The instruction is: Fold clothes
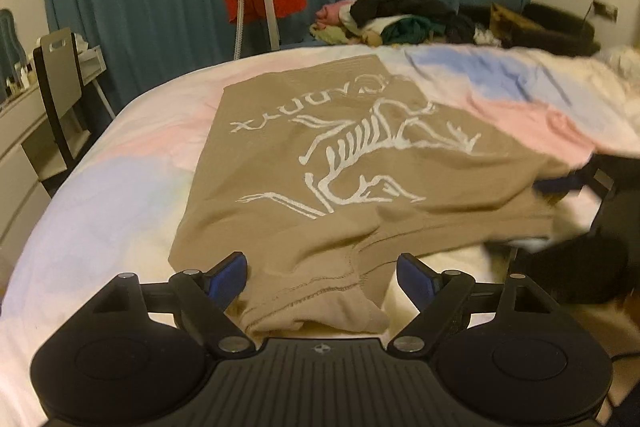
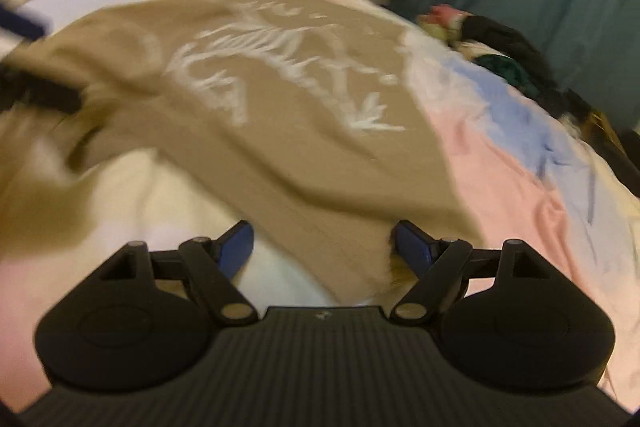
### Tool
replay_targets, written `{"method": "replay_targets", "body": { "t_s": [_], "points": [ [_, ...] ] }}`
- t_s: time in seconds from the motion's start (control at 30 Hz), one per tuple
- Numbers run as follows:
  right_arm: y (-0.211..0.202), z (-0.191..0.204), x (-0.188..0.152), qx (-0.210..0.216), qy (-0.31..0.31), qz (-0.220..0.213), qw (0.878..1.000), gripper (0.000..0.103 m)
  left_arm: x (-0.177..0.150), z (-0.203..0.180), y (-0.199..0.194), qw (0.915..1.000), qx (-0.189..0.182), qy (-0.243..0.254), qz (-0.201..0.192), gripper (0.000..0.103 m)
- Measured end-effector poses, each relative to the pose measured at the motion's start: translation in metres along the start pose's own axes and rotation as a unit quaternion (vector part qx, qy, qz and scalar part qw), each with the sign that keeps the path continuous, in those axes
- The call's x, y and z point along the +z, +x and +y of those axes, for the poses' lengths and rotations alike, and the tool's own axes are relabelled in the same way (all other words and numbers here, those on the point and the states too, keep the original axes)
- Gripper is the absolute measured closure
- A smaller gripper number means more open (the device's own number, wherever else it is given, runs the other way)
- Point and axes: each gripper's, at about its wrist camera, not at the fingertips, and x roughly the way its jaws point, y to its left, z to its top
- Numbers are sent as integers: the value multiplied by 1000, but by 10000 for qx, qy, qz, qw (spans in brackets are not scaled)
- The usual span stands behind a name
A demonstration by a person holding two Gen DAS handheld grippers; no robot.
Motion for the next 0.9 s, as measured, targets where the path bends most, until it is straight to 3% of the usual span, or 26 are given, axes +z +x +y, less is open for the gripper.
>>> {"method": "replay_targets", "body": {
  "t_s": [0.27,0.37,0.53,0.63,0.7,0.73,0.77,0.8,0.9],
  "points": [
    [-25,-34,3,-214,1111,-888,9896,23,-3,-33,7,9971,-249,663,-263,14],
    [-24,-43,4,-133,1373,-830,9870,23,-6,-54,15,9932,-210,1085,-375,13],
    [-16,-48,-2,-42,1542,-573,9864,23,-14,-82,45,9820,308,1830,-340,14],
    [-16,-51,-4,77,1739,-526,9833,23,-16,-86,58,9780,521,1988,-353,29],
    [-17,-50,-5,121,1752,-501,9832,23,-13,-80,58,9816,487,1801,-405,62],
    [-17,-49,-5,146,1729,-492,9836,23,-11,-74,56,9847,424,1636,-432,72],
    [-17,-48,-6,188,1707,-489,9839,23,-8,-69,54,9874,358,1467,-463,91],
    [-17,-47,-6,233,1686,-489,9842,23,-5,-64,49,9902,278,1262,-526,97],
    [-21,-41,-5,441,1562,-613,9848,23,5,-48,30,9930,172,755,-892,98]
  ]
}}
